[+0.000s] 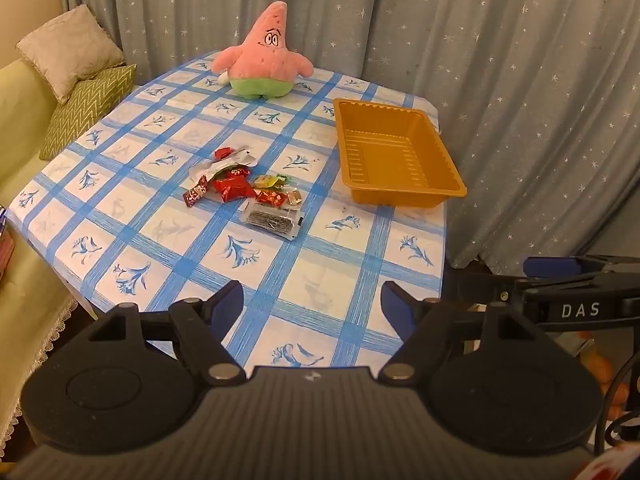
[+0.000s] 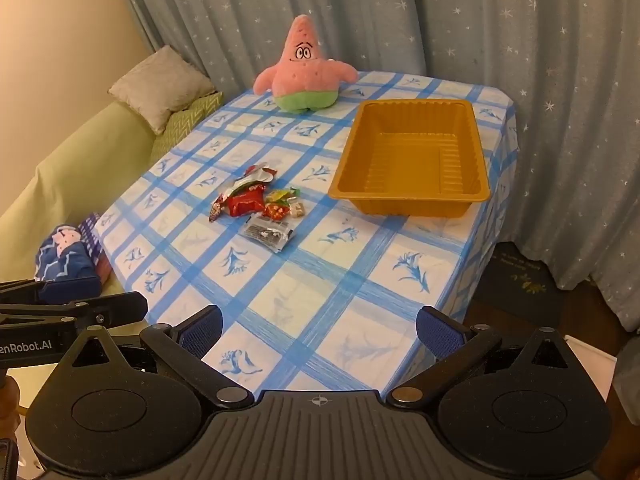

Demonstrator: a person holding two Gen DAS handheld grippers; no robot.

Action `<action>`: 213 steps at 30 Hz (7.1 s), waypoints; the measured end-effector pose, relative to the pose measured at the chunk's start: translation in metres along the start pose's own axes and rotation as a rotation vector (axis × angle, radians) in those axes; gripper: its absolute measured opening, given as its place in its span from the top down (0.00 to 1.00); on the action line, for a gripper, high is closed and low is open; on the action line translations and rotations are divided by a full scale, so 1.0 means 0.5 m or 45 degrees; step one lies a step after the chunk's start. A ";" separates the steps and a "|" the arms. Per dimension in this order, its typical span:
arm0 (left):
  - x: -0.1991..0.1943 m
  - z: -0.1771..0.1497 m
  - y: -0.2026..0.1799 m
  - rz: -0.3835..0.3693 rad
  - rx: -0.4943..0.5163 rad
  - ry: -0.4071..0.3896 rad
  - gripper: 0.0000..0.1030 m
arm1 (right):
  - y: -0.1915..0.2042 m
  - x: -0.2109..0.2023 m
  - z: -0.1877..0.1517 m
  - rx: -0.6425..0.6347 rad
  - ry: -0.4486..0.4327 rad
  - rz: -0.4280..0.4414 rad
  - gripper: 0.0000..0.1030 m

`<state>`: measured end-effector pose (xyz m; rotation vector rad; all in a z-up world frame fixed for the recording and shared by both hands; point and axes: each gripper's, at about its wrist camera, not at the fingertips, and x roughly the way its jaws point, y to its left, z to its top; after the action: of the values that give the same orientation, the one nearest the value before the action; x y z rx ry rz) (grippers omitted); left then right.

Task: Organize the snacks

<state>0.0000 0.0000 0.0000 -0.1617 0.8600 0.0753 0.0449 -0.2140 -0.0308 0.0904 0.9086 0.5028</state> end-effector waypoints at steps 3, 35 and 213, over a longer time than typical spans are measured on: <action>0.000 0.000 0.000 0.002 0.000 0.000 0.28 | 0.001 0.003 0.002 -0.001 0.003 0.001 0.00; 0.000 0.000 0.000 -0.003 -0.003 0.005 0.28 | 0.008 0.018 0.013 0.002 0.002 0.005 0.00; 0.567 0.177 0.323 -0.120 0.547 0.068 0.81 | 0.029 0.413 0.122 0.054 -0.077 -0.112 0.64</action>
<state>0.2296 0.1745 -0.1765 0.1999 0.9017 -0.2022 0.1915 -0.0995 -0.1400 0.1029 0.8606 0.3970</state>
